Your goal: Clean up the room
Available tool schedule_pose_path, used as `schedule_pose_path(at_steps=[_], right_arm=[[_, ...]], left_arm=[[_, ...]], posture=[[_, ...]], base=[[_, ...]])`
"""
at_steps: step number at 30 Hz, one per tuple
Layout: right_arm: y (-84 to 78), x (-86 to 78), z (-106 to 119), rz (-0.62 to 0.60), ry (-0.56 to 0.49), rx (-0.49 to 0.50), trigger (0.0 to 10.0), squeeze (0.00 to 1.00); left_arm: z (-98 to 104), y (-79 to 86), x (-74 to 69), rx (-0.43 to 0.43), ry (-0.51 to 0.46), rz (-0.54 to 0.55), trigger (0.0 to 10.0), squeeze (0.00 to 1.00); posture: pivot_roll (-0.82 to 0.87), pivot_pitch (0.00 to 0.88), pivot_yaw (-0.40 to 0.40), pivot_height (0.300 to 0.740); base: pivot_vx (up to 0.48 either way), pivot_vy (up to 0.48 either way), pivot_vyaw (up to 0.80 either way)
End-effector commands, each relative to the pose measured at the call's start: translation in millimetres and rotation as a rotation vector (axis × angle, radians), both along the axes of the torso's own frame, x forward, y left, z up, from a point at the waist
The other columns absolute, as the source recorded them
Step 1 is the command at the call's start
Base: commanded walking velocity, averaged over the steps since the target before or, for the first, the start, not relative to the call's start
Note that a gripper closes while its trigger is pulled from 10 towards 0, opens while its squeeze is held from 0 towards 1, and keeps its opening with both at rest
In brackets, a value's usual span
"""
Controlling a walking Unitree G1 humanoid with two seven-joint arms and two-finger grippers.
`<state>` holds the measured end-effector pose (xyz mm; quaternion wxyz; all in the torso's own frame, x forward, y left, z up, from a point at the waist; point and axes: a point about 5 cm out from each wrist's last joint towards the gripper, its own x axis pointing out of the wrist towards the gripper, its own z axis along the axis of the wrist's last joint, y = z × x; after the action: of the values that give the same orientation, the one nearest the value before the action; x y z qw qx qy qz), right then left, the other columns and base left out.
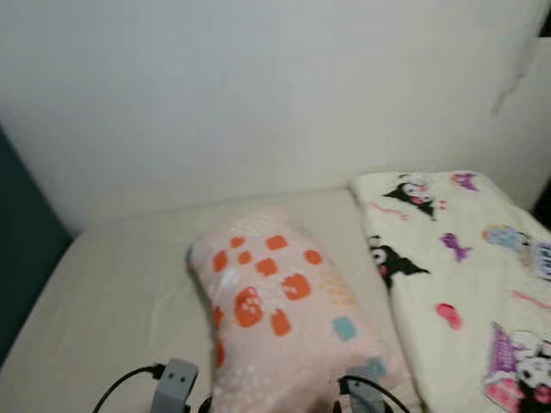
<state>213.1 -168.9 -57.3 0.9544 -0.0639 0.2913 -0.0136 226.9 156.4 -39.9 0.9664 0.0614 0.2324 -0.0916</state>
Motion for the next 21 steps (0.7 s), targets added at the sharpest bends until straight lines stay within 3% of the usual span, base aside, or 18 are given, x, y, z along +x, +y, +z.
schedule_pose_path(at_steps=[1,14,21], right_arm=[[6.7,-4.0,-3.1,0.012,0.015,0.013,10.0,0.0],[9.7,-4.2,-4.4,0.043,0.036,0.016,10.0,0.0],[13.7,-4.2,-4.7,0.087,0.041,0.001,10.0,0.0]], left_arm=[[-2.9,4.3,-4.1,0.009,0.018,0.005,10.0,0.0],[-2.8,3.0,-2.2,0.032,0.025,-0.017,10.0,0.0],[-2.3,3.6,-1.6,0.035,0.021,-0.009,10.0,0.0]], posture=[[0.05,0.089,-0.005,0.74],[0.05,0.088,0.0,0.74],[0.05,0.085,-0.002,0.74]], base=[[0.0,0.0,0.0],[0.0,0.0,0.0],[0.0,0.0,0.8]])
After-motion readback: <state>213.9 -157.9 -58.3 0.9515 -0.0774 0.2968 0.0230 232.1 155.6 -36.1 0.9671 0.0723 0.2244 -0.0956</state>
